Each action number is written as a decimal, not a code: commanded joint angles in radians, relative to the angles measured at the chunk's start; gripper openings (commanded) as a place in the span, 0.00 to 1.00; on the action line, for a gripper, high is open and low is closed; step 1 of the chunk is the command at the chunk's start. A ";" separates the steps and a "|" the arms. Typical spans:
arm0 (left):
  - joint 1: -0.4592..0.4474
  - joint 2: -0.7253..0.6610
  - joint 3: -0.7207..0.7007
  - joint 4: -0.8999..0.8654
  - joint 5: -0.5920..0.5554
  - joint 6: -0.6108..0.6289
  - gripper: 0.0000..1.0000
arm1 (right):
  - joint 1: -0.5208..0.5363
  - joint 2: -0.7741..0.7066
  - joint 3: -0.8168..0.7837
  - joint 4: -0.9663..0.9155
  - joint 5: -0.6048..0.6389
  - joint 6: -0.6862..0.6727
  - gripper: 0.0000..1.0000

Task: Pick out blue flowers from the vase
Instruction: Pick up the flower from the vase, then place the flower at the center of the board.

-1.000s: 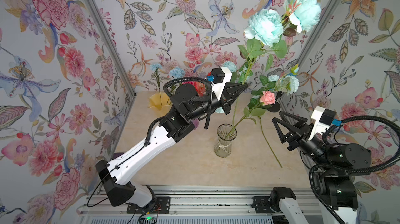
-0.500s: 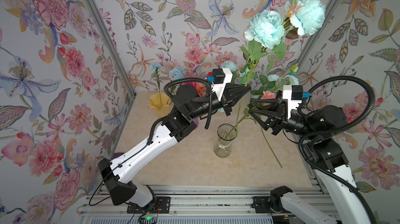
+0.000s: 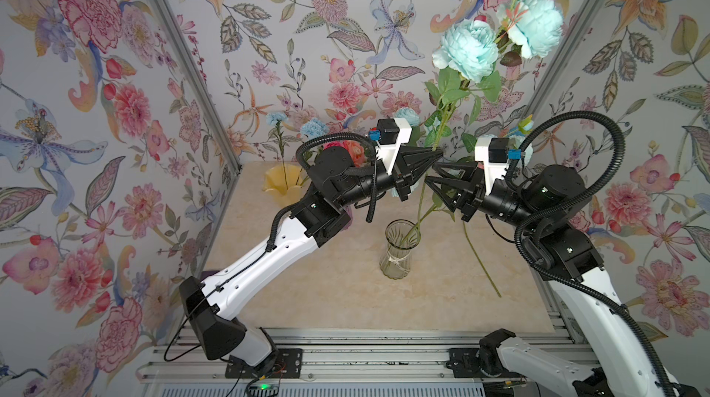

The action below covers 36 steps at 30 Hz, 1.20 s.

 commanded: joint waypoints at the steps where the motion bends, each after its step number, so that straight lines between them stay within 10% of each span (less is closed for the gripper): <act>1: 0.011 -0.009 0.009 0.041 0.031 -0.026 0.00 | 0.008 0.003 0.019 -0.007 0.048 -0.030 0.43; 24: 0.017 -0.003 0.006 0.046 0.031 -0.032 0.00 | 0.058 0.037 0.048 0.034 0.124 -0.030 0.14; 36: 0.019 -0.060 -0.070 0.078 -0.039 0.019 0.64 | 0.053 -0.033 0.038 -0.019 0.255 -0.044 0.02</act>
